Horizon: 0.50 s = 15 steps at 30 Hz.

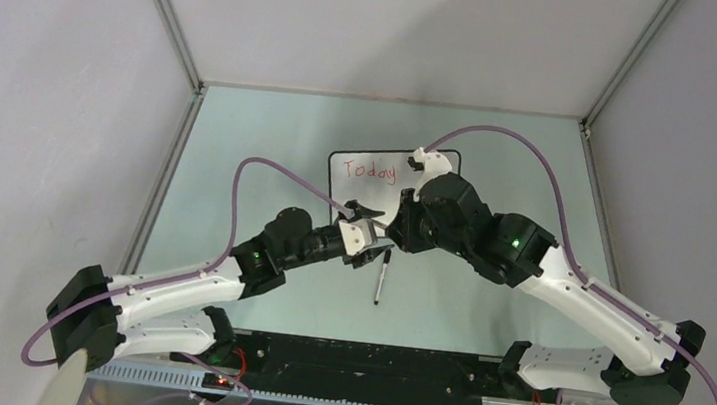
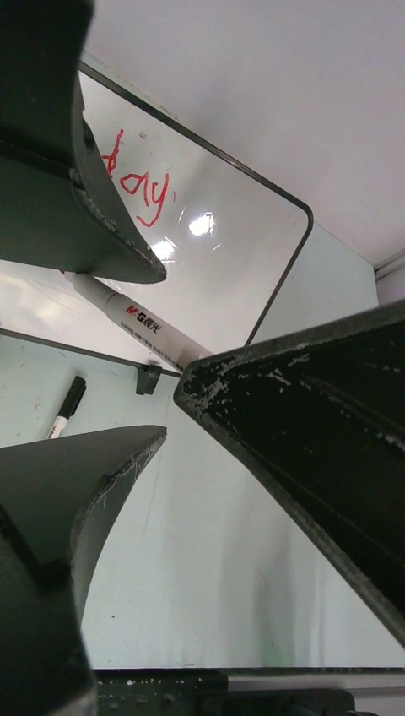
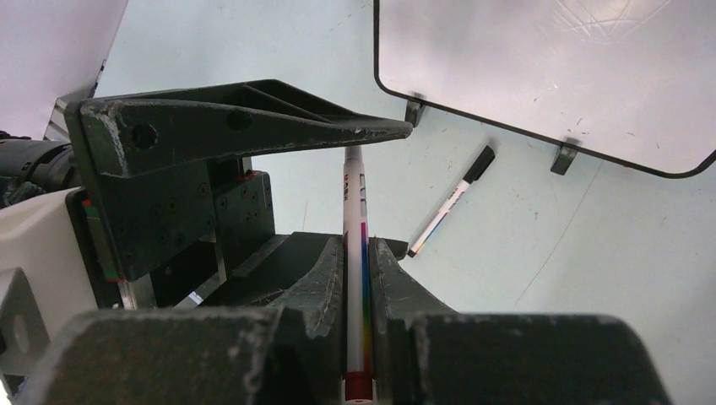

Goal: Write a sentence on the whiteboard
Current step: Pass from the right arm to the left

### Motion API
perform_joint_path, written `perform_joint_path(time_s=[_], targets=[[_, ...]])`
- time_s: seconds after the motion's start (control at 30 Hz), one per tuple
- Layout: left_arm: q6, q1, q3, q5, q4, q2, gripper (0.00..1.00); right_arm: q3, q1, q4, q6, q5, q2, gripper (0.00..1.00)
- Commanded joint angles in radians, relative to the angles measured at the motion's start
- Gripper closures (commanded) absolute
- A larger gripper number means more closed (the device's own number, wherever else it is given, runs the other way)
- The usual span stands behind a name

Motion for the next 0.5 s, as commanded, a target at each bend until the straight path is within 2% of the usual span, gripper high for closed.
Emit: perform_joint_path(time_s=[0.0, 0.13, 0.27, 0.33, 0.47], targets=[[-0.066, -0.015, 0.006, 0.05, 0.042, 0.002, 0.36, 0.007, -0.007, 0.139, 0.015, 0.096, -0.036, 1.0], [-0.083, -0.016, 0.012, 0.05, 0.037, 0.003, 0.44, 0.006, -0.006, 0.137, 0.011, 0.082, -0.027, 1.0], [-0.114, -0.017, 0.059, -0.01, -0.005, 0.035, 0.87, 0.006, -0.006, 0.135, 0.009, 0.08, -0.025, 1.0], [-0.11, -0.016, 0.085, -0.019, -0.042, 0.055, 0.93, 0.006, -0.006, 0.136, 0.009, 0.079, -0.026, 1.0], [-0.115, -0.017, 0.073, -0.006, -0.016, 0.061, 0.94, 0.006, -0.007, 0.133, 0.009, 0.087, -0.029, 1.0]])
